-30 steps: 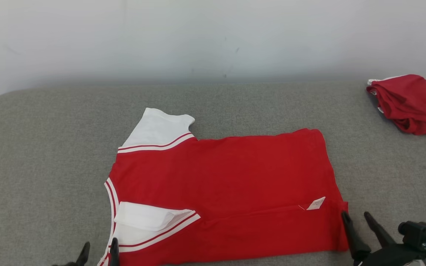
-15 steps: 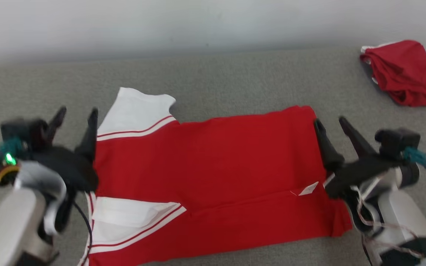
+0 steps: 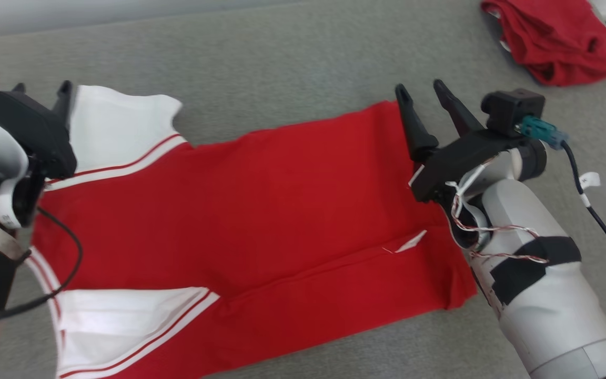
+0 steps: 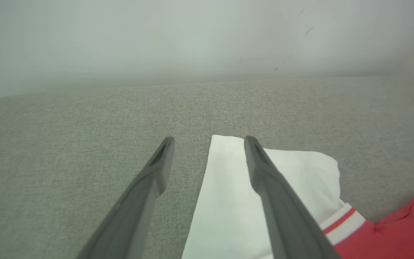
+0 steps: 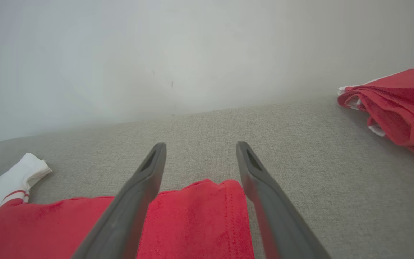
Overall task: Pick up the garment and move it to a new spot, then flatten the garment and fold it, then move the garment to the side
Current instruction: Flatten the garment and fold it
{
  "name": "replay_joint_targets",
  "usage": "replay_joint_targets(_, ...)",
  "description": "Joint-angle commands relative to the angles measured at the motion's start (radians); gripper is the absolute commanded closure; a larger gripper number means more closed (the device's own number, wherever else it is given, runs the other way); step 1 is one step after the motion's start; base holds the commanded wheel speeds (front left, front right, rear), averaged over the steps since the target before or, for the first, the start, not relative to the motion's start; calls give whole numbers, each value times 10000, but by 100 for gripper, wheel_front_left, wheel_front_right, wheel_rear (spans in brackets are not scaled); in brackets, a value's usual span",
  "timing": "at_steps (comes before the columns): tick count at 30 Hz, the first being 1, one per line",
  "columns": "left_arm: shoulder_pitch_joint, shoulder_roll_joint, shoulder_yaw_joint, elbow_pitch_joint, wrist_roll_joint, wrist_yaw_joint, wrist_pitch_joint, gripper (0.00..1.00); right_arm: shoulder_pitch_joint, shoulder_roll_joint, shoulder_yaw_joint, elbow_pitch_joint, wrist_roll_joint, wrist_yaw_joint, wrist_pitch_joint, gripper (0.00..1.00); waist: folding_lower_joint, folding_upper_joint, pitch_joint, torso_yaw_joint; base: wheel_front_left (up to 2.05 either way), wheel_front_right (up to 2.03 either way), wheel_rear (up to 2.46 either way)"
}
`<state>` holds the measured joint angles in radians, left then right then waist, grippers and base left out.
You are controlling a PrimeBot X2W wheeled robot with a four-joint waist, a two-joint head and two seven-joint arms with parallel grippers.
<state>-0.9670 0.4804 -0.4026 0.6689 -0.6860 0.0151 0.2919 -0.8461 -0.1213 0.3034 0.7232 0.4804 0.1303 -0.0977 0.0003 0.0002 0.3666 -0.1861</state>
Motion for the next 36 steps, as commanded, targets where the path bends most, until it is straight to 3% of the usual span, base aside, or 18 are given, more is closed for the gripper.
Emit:
replay_joint_targets(1,-219,35,-39,213,97,-77,-36,0,-134,36,89,115,88,4,-124,0,-3,-2,559,-617,0,0,0)
replay_joint_targets(17,-1160,15,-221,3164,234,-565,-777,0,-988,-13,1640,1178,1145,4,-1179,0,-3,-2,792,-1188,0,0,0)
replay_joint_targets(18,-1166,9,-286,3283,275,-636,-781,16,-1015,-12,1719,1215,1179,4,-1220,0,-3,-2,789,-1191,0,0,0)
replay_joint_targets(19,-1180,-15,-316,3356,309,-670,-916,100,-1042,-21,1790,1260,1228,4,-1237,0,-3,-2,769,-1176,0,0,0)
replay_joint_targets(26,-1286,-387,-601,3401,347,-1164,-1787,100,-993,-184,2129,1993,1676,4,-868,0,-3,-2,322,-672,0,0,0)
replay_joint_targets(36,-1038,-1099,-1037,2663,284,-1373,-2646,100,-1766,-496,2046,3500,2376,4,88,0,-3,-2,155,481,0,0,0)
